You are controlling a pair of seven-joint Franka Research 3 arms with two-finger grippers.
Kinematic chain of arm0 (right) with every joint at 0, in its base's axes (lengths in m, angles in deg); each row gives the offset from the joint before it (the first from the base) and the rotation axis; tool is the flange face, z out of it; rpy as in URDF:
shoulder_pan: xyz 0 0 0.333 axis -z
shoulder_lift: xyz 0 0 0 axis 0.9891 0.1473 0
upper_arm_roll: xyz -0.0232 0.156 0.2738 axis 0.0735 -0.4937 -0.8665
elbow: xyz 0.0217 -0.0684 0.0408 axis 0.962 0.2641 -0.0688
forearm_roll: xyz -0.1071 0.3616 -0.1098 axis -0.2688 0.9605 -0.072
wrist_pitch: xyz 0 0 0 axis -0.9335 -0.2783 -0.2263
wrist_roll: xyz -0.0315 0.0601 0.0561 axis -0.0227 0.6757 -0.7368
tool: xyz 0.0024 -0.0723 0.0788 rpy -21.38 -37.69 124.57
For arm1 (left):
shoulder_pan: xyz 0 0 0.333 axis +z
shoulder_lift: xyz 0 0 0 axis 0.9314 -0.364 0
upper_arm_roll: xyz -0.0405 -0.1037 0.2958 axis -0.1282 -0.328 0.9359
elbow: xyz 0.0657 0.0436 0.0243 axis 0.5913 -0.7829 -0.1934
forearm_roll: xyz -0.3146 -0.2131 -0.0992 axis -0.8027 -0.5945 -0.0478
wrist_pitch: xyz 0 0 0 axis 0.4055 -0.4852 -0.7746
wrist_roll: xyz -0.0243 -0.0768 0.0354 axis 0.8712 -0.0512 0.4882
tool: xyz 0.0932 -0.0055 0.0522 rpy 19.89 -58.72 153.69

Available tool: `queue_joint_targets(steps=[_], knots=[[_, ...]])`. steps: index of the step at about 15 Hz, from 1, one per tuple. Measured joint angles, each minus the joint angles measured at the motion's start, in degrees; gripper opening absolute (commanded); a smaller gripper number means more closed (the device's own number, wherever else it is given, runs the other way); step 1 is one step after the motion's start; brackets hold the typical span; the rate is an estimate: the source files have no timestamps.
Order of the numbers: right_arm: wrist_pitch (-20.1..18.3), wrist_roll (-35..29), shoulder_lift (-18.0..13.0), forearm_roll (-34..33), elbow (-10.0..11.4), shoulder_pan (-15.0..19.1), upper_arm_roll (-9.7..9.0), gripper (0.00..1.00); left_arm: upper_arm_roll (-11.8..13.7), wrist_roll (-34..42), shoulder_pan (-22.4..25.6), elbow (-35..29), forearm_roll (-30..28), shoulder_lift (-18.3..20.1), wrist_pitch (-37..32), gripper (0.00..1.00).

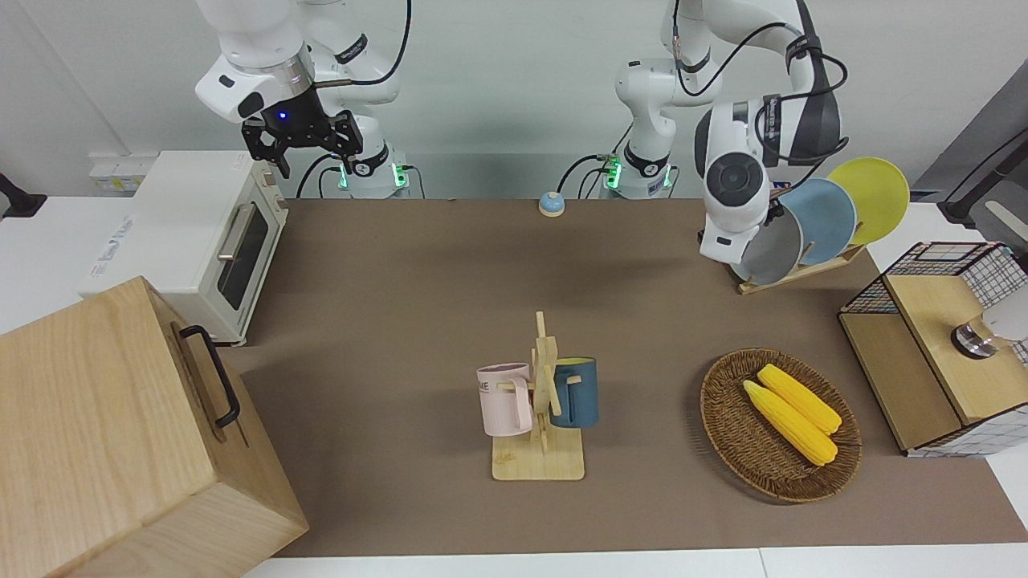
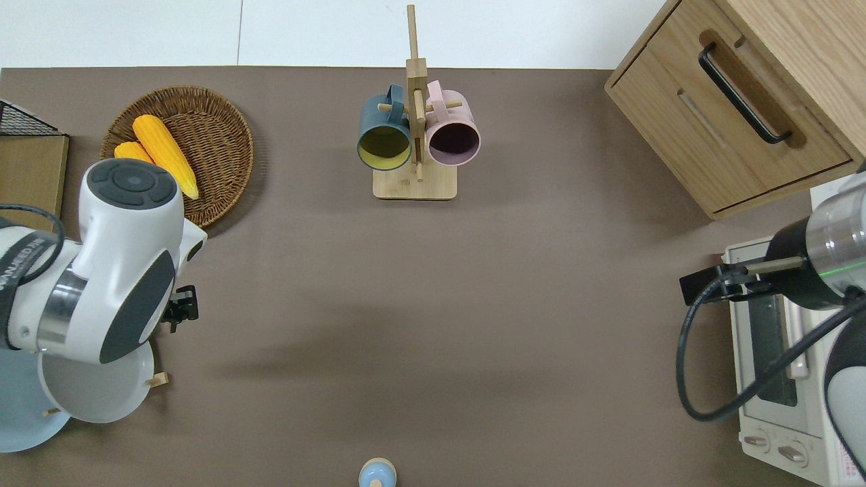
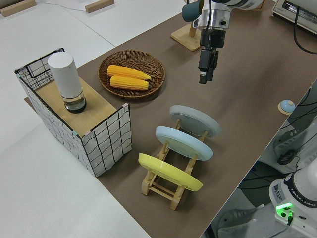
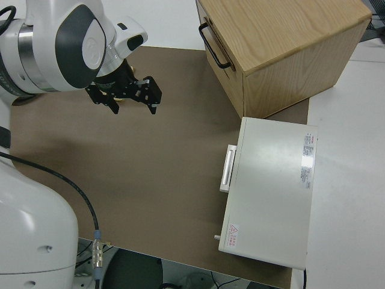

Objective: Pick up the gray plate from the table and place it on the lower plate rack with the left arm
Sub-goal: 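Open the left gripper and withdraw it from the plate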

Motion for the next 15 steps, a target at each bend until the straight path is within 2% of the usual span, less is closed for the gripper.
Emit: queue_joint_targets(steps=[3,5,6,8,11,15], knots=[[0.0,0.0,0.0,0.0,0.0,0.0,0.0,0.99,-1.1,0.1,0.0,4.0,-9.1,2.4,0.9,0.99],[0.0,0.0,0.0,0.0,0.0,0.0,0.0,0.987,-1.2,3.9,0.1,7.7,-17.0,3.7,2.3,0.99],[0.0,0.0,0.0,0.0,0.0,0.0,0.0,0.99,-1.0,5.8,0.1,9.1,-19.1,4.3,3.2,0.99],[0.0,0.0,0.0,0.0,0.0,0.0,0.0,0.99,-0.7,12.0,0.2,10.6,-20.5,6.7,5.8,0.99],[0.0,0.0,0.0,0.0,0.0,0.0,0.0,0.987,-0.4,15.5,0.3,11.4,-20.8,10.1,6.8,0.99],[0.0,0.0,0.0,0.0,0.0,0.0,0.0,0.987,0.4,20.6,1.0,12.3,-21.2,11.5,6.8,1.0]])
